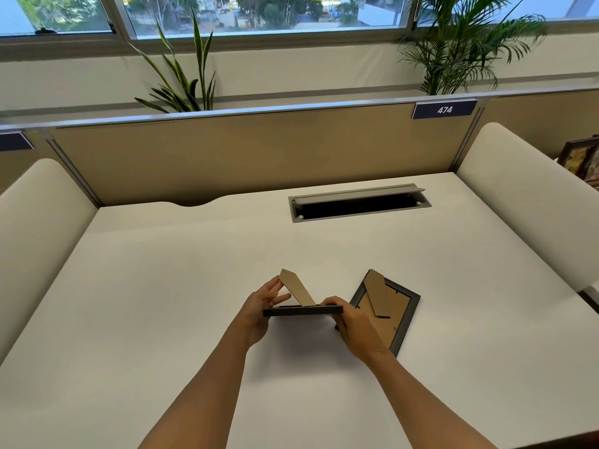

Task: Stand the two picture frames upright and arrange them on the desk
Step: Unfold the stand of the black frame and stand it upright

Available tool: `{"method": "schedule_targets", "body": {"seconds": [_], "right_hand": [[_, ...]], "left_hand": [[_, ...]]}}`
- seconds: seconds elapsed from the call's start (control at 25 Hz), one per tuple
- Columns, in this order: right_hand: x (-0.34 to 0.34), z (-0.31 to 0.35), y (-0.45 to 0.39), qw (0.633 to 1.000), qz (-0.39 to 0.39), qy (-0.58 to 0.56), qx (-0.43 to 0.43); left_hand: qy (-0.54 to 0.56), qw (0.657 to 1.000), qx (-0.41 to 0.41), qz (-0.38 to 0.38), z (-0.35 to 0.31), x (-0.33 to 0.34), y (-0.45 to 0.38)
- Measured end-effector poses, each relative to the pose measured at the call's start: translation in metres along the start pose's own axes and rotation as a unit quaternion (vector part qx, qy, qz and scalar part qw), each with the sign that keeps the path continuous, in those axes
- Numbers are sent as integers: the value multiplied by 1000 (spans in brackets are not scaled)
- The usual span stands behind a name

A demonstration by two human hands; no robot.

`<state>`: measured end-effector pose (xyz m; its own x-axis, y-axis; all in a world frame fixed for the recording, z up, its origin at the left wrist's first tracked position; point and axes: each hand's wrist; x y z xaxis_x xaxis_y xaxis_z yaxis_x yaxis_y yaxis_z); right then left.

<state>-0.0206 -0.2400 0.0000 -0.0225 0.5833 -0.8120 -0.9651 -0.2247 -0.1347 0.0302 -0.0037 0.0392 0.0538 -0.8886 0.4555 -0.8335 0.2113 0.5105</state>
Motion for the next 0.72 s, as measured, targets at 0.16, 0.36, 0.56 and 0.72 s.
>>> {"method": "schedule_targets", "body": {"seconds": [0.16, 0.36, 0.56, 0.72], "right_hand": [[-1, 0, -9, 1000, -1, -22, 15], [10, 3, -20, 992, -27, -95, 82], [6, 15, -33, 982, -59, -139, 111], [10, 21, -44, 978, -58, -156, 124]], "left_hand": [[68, 996, 16, -50, 1, -9, -6], [81, 994, 49, -64, 8, -18, -8], [-49, 987, 135, -78, 16, -20, -2], [-134, 969, 192, -81, 19, -25, 0]]}}
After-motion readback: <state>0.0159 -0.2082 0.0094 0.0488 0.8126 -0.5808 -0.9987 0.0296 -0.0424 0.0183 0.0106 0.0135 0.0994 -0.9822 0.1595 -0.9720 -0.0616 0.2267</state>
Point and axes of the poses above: each hand's wrist, its own y-axis away from the middle knuckle, its own x-axis out of the palm, z = x × y, and after that the axes turned 12 degrees about y, right-handed
